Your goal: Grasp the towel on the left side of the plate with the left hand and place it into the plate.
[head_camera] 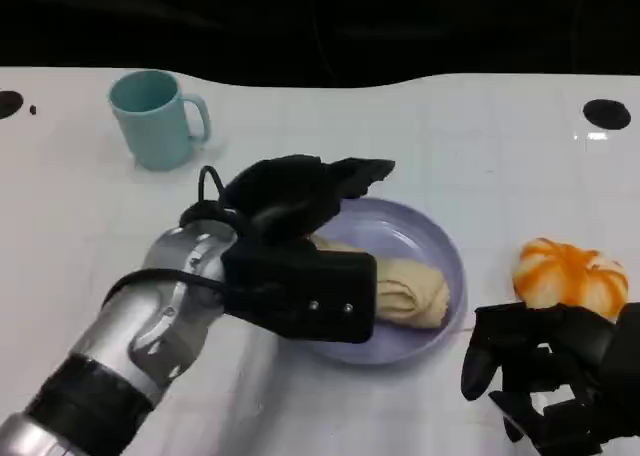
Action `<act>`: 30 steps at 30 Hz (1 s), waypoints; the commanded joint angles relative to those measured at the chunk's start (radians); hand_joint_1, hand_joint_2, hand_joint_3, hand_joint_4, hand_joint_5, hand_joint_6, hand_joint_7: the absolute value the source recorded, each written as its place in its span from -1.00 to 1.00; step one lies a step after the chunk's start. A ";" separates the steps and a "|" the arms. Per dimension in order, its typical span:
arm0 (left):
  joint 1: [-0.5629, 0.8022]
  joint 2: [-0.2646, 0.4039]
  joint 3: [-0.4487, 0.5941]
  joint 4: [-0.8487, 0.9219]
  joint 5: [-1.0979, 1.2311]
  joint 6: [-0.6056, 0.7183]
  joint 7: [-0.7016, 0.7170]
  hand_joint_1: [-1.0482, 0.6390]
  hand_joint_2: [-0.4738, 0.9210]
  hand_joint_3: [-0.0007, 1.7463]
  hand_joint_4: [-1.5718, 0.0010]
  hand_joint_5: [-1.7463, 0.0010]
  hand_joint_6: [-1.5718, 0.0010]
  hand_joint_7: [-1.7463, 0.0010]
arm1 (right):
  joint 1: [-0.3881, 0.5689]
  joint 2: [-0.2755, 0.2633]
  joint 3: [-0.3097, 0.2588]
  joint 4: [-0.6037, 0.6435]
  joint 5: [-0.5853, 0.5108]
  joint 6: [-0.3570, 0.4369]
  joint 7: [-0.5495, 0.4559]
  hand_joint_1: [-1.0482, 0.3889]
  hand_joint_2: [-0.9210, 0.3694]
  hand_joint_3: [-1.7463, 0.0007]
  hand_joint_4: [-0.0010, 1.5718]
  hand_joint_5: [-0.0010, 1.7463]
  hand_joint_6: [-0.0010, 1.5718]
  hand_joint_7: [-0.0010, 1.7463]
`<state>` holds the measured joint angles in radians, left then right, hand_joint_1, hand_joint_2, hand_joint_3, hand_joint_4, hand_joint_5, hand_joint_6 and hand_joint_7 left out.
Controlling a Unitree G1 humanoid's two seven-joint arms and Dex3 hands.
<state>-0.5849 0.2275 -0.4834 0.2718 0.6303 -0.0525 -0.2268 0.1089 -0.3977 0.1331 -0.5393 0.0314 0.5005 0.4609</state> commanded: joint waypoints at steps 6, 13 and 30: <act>0.154 0.054 0.154 -0.244 -0.201 0.110 -0.159 -0.33 1.00 -0.79 0.30 0.44 0.37 0.83 | 0.010 -0.017 -0.014 -0.012 0.012 -0.015 0.008 0.54 -0.50 -0.23 -0.13 0.93 -0.15 0.64; 0.360 -0.029 0.329 -0.454 -0.477 0.233 -0.151 0.11 0.79 -0.37 0.02 -0.12 -0.19 0.57 | 0.015 -0.022 -0.014 -0.017 0.008 -0.024 0.009 0.54 -0.49 -0.23 -0.13 0.95 -0.15 0.65; 0.651 -0.049 0.505 -0.881 -0.819 0.733 -0.128 0.16 0.40 0.47 -0.03 -1.00 0.01 -0.70 | 0.012 -0.026 -0.028 -0.012 0.022 -0.027 0.017 0.56 -0.49 -0.23 -0.11 0.94 -0.14 0.65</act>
<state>0.0395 0.1542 0.0096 -0.5781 -0.1634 0.6461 -0.3584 0.1225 -0.4089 0.1257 -0.5567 0.0374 0.4824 0.4699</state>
